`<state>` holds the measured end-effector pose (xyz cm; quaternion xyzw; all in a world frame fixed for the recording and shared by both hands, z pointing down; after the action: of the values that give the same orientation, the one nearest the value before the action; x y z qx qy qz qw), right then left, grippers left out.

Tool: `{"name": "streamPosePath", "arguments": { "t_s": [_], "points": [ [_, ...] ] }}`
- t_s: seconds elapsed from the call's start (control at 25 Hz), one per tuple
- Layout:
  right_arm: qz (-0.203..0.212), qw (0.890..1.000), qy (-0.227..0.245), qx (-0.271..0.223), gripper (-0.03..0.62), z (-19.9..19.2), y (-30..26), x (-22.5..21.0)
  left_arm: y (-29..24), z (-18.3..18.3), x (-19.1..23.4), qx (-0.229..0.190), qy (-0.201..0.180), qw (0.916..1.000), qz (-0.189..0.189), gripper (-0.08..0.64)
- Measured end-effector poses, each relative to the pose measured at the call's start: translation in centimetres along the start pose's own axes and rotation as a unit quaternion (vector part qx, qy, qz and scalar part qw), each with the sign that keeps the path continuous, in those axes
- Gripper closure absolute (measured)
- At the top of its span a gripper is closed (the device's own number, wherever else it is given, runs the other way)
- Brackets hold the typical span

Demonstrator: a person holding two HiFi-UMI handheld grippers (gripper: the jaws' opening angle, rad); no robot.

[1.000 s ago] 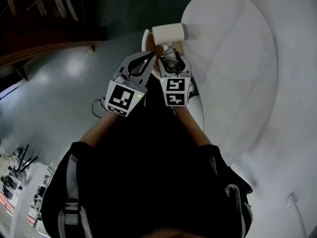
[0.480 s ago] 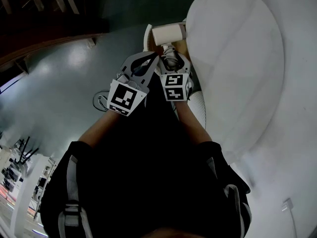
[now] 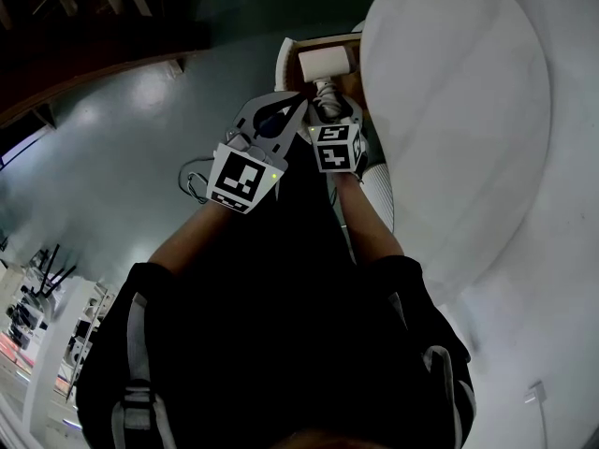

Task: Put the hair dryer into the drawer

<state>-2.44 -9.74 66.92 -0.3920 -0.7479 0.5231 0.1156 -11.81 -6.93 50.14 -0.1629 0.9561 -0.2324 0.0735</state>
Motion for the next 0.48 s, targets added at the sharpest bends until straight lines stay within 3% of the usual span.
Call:
{"name": "streamPosePath", "arguments": {
  "t_s": [0.48],
  "points": [
    [0.002, 0.996, -0.019, 0.089, 0.325, -1.8, -3.7, -0.4, -0.4, -2.4, 1.3, 0.023, 0.005, 0.9997, -0.003, 0.552]
  ]
}}
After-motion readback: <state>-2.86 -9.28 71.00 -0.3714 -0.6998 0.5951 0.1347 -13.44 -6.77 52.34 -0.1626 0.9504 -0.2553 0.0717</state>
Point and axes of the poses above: the fingertips, and each gripper's own axes: y backward along the fingers, x to its left, z out of its top, the point moved 5 cm from there along y, backward along the fingers, and after that the axes turned 15 degrees about -y, right-handed, at the moved point
